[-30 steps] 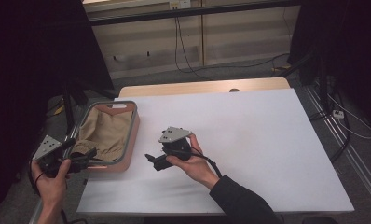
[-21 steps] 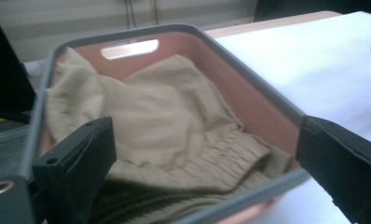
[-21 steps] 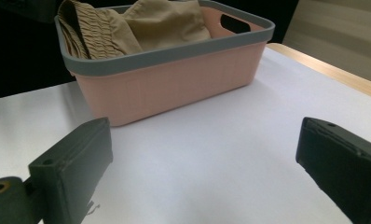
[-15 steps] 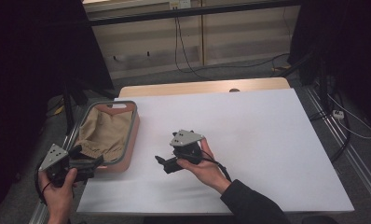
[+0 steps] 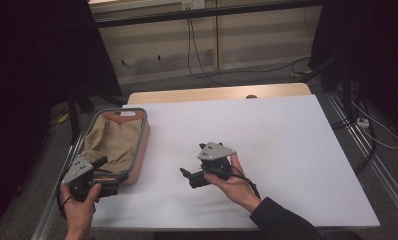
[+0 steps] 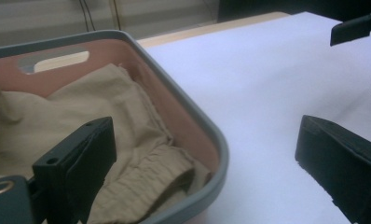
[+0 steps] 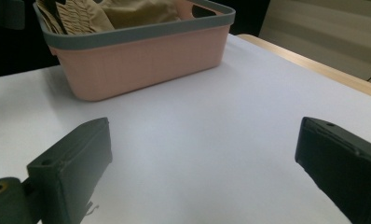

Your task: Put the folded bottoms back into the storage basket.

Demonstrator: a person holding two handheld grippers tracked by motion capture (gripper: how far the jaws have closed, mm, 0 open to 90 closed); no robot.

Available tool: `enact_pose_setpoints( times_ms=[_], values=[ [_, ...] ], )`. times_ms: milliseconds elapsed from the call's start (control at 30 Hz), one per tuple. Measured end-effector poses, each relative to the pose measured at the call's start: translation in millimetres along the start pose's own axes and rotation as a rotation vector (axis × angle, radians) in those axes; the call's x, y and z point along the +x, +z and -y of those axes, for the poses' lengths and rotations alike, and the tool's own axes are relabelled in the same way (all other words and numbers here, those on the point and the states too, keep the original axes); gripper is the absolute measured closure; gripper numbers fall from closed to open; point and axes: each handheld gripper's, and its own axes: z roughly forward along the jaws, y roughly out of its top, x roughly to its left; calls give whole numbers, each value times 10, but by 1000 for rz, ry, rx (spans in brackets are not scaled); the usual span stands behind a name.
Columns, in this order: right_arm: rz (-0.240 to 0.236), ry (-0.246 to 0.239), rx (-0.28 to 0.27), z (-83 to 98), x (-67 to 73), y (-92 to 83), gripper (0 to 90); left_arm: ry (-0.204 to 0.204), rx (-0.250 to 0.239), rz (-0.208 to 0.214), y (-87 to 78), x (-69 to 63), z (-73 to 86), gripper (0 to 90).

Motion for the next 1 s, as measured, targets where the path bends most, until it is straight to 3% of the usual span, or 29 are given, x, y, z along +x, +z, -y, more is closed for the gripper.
enact_pose_setpoints(
  times_ms=[200,467,600,733,1000],
  values=[
    [39,-3,15,108,-66,-122,30,16,2,23,102,-133,-41,52],
    [77,6,18,192,-162,-315,30,40,54,62,263,-323,-92,50],
    [92,6,25,218,-207,-391,30,82,70,71,363,-430,-122,50],
    [97,-2,30,238,-236,-466,30,81,77,111,483,-526,-130,48],
    [126,2,42,345,-302,-613,29,98,96,132,685,-683,-162,49]
  ],
)
